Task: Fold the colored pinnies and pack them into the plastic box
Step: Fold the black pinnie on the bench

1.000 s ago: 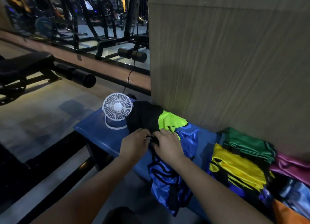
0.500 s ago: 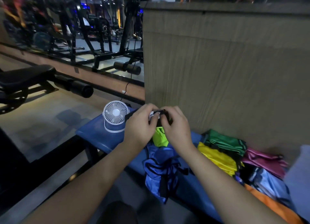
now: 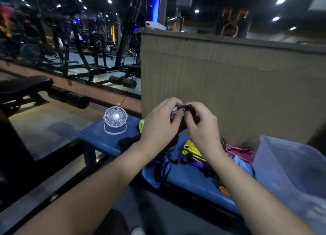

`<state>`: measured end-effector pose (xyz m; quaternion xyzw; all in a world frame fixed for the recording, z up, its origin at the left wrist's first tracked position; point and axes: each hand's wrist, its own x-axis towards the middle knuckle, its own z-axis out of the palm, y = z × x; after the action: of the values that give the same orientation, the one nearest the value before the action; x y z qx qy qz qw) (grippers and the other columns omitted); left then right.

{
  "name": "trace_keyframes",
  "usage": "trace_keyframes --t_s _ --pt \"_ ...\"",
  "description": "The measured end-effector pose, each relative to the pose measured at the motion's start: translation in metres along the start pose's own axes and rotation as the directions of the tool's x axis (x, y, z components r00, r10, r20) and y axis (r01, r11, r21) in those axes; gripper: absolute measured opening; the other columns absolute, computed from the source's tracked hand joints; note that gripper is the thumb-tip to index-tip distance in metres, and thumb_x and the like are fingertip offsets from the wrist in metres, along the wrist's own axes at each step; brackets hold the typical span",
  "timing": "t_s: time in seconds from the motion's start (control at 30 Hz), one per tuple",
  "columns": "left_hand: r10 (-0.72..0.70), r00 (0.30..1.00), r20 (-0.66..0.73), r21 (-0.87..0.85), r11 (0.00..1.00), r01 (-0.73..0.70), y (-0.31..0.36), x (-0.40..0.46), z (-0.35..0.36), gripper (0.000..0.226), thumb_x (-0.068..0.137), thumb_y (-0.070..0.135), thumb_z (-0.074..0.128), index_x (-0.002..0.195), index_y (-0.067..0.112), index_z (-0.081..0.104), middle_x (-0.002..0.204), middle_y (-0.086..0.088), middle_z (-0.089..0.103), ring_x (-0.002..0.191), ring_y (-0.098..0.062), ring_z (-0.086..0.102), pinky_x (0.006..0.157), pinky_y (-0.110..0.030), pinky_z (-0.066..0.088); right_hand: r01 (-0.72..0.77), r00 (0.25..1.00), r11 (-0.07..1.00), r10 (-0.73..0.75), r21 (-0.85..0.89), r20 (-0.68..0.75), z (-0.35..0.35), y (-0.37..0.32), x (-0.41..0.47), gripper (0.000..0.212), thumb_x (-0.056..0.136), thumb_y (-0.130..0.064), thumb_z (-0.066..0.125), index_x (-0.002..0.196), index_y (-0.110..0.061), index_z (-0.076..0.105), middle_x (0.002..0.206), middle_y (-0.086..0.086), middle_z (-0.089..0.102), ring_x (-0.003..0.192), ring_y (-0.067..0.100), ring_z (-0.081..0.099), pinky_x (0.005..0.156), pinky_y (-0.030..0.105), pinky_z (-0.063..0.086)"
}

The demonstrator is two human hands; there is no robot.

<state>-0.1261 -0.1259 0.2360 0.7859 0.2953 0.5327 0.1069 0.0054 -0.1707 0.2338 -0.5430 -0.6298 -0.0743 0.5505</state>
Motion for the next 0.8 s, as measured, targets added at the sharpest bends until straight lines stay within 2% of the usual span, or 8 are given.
trace_keyframes --t_s 0.17,0.3,0.4,0.57,0.7,0.8 --pt "0.09 0.996 0.014 -0.092 0.992 -0.088 0.066 -0.032 -0.025 0.004 0.092 0.022 0.056 0.094 0.021 0.059 0.088 0.007 0.062 0.087 -0.02 0.06 0.076 -0.045 0.049 0.032 0.999 0.998 -0.033 -0.055 -0.032 -0.06 -0.051 -0.041 0.015 0.091 -0.011 0.057 0.1 -0.017 0.068 0.091 -0.005 0.069 0.086 0.014 0.063 0.08 0.038 0.051" --pt "0.135 0.991 -0.003 -0.159 0.978 -0.134 0.112 -0.044 -0.042 0.004 0.092 0.019 0.058 0.095 0.019 0.06 0.085 0.007 0.063 0.082 -0.017 0.06 0.074 -0.04 0.049 0.072 0.993 0.995 -0.078 -0.061 -0.087 -0.101 -0.082 -0.056 0.015 0.093 -0.007 0.059 0.097 -0.019 0.067 0.081 -0.015 0.064 0.076 -0.005 0.057 0.071 0.014 0.042" --pt "0.159 0.987 0.005 -0.192 0.969 -0.155 0.128 -0.047 -0.046 0.004 0.092 0.017 0.058 0.096 0.016 0.06 0.083 0.006 0.064 0.081 -0.018 0.059 0.073 -0.039 0.048 0.078 0.991 0.993 -0.086 -0.084 -0.103 -0.116 -0.092 -0.062 0.018 0.093 -0.007 0.059 0.096 -0.023 0.066 0.08 -0.019 0.063 0.075 -0.012 0.056 0.069 0.006 0.037" --pt "0.106 0.989 0.102 -0.258 0.963 -0.076 0.117 -0.054 -0.036 0.002 0.093 0.018 0.059 0.093 0.017 0.058 0.07 0.005 0.057 0.069 -0.017 0.053 0.067 -0.04 0.047 0.036 0.999 0.99 -0.04 -0.135 -0.026 -0.118 -0.077 -0.067 0.019 0.092 -0.008 0.062 0.103 -0.02 0.071 0.089 -0.013 0.068 0.081 -0.002 0.057 0.074 0.005 0.038" --pt "0.008 0.986 0.165 -0.276 0.96 0.038 0.085 -0.065 -0.012 0.005 0.094 0.023 0.06 0.09 0.02 0.057 0.067 0.005 0.056 0.068 -0.018 0.054 0.065 -0.037 0.045 0.009 0.998 0.988 0.0 -0.156 0.058 -0.097 -0.044 -0.076 0.022 0.09 -0.007 0.064 0.101 -0.024 0.07 0.089 -0.024 0.064 0.088 -0.005 0.059 0.078 0.002 0.037" --pt "-0.046 0.973 0.224 -0.271 0.957 0.107 0.054 -0.077 0.011 0.007 0.095 0.026 0.059 0.09 0.022 0.056 0.067 0.005 0.055 0.067 -0.015 0.053 0.065 -0.036 0.044 0.023 0.992 0.985 -0.002 -0.17 0.124 -0.079 -0.009 -0.085 0.021 0.089 -0.003 0.067 0.101 -0.02 0.071 0.092 -0.019 0.066 0.091 -0.001 0.06 0.081 0.003 0.039"
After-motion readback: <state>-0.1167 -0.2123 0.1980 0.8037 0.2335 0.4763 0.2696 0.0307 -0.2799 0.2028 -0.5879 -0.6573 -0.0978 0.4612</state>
